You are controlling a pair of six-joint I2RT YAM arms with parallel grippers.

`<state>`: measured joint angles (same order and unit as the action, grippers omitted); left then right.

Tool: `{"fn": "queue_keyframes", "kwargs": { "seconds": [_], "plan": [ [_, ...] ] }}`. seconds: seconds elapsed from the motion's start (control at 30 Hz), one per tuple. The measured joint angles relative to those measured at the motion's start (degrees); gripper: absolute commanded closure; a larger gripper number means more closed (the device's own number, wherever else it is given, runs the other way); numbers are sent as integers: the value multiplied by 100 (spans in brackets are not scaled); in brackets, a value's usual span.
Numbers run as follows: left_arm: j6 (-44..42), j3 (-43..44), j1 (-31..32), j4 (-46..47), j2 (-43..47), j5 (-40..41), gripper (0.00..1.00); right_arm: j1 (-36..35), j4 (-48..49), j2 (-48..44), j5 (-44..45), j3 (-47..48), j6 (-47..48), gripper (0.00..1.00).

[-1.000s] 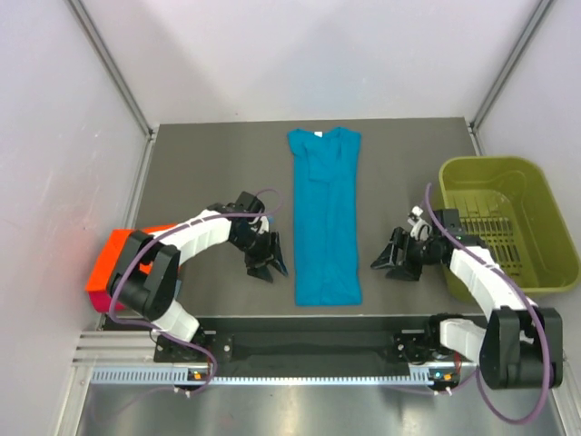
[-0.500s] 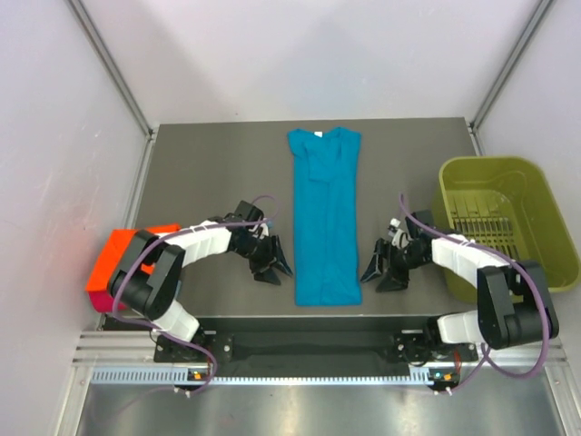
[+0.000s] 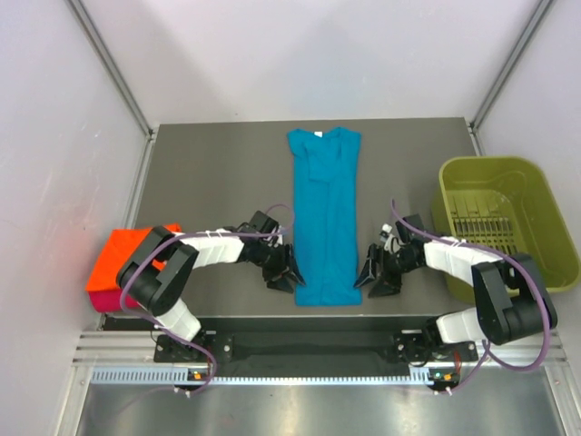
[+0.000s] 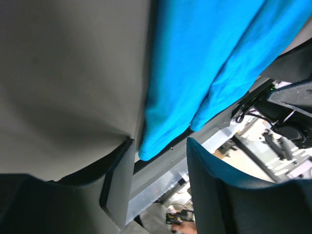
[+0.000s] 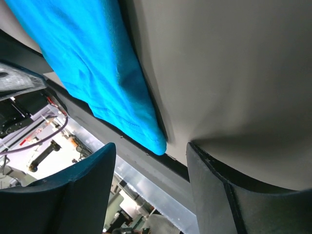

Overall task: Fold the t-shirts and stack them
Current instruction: Fold the tshirt

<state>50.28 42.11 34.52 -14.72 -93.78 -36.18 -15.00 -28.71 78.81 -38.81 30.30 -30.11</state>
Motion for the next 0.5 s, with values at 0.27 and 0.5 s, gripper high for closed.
{"fn": "queue_keyframes", "kwargs": {
  "seconds": [0.27, 0.5],
  "plan": [
    [310, -234, 103, 317, 7, -129, 49, -308, 291, 144, -118, -31, -269, 43],
    [457, -251, 308, 498, -31, -72, 56, -575, 461, 295, -192, -31, -448, 48]
  ]
}}
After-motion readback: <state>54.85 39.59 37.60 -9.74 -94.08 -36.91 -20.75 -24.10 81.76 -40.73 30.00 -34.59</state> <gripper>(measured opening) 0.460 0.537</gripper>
